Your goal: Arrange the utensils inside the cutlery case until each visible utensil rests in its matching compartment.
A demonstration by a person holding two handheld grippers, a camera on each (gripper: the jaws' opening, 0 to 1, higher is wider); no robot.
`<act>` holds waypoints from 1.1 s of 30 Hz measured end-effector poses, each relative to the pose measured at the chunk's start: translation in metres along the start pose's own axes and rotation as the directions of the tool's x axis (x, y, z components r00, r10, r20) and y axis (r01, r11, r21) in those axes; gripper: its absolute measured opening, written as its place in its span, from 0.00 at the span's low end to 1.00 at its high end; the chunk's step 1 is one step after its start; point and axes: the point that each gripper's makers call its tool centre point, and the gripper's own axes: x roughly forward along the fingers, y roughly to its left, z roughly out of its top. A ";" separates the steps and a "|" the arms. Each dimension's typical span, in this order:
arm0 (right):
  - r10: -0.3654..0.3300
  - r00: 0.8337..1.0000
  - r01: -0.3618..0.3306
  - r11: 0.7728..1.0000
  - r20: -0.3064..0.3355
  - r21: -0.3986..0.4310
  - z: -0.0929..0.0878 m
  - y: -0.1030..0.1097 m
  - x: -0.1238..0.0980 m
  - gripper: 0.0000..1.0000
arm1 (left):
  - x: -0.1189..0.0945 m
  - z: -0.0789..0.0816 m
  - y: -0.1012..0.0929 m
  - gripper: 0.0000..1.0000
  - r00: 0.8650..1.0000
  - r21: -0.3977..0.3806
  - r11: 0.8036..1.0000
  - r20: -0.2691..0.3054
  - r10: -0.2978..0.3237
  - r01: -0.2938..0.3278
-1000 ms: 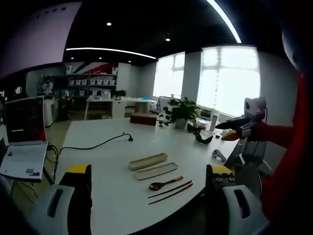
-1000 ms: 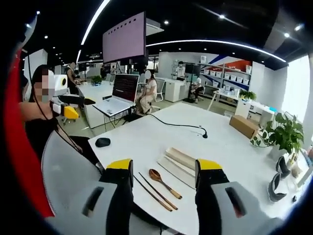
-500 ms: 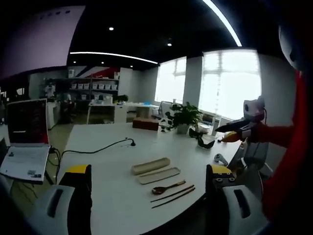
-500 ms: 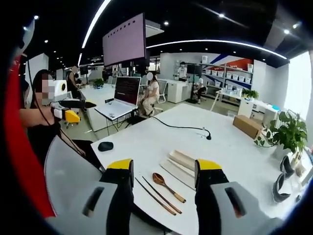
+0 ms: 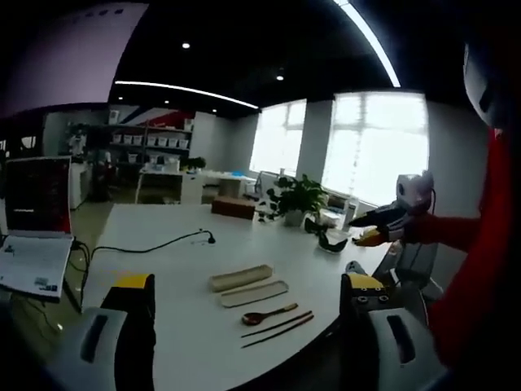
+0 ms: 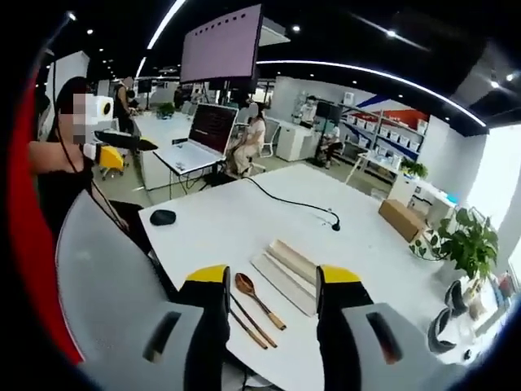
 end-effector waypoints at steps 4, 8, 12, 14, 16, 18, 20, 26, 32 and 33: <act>0.053 0.998 -0.052 0.998 -0.016 0.017 0.002 0.004 0.011 0.46 | 0.000 -0.003 -0.003 0.95 1.000 0.041 0.999 -0.017 0.005 -0.004; 0.071 0.997 -0.071 0.997 -0.008 0.022 0.010 -0.001 0.020 0.44 | -0.001 -0.010 -0.007 0.96 0.999 0.083 0.997 -0.048 0.009 -0.005; 0.077 0.997 -0.077 0.997 -0.003 0.021 0.014 -0.004 0.025 0.40 | -0.004 -0.006 -0.010 0.95 1.000 0.101 0.995 -0.008 0.013 -0.012; 0.078 0.997 -0.078 0.997 -0.016 -0.006 0.012 -0.004 0.029 0.34 | -0.006 -0.006 -0.011 0.93 1.000 0.109 0.994 -0.004 0.011 -0.011; 0.075 0.996 -0.076 0.997 -0.043 -0.027 0.006 -0.006 0.035 0.36 | -0.006 -0.008 -0.010 0.92 1.000 0.101 0.995 -0.014 0.017 -0.015; 0.087 0.994 -0.088 0.996 -0.062 -0.009 0.003 -0.006 0.039 0.40 | -0.006 -0.012 -0.010 0.93 0.999 0.079 0.997 -0.028 0.022 -0.020; 0.086 0.993 -0.087 0.996 -0.080 -0.009 -0.001 -0.009 0.044 0.38 | -0.007 -0.013 -0.010 0.93 0.999 0.073 0.997 -0.025 0.025 -0.023; 0.077 0.988 -0.087 0.994 -0.136 -0.069 -0.012 -0.015 0.054 0.35 | -0.008 -0.019 -0.012 0.92 0.998 0.067 0.998 -0.052 0.020 -0.016; 0.083 0.986 -0.098 0.990 -0.144 -0.098 -0.012 -0.015 0.061 0.37 | -0.008 -0.018 -0.011 0.92 0.998 0.074 0.997 -0.055 0.014 -0.010; 0.083 0.986 -0.098 0.990 -0.146 -0.098 -0.012 -0.016 0.061 0.37 | -0.008 -0.017 -0.011 0.92 0.998 0.072 0.997 -0.055 0.013 -0.009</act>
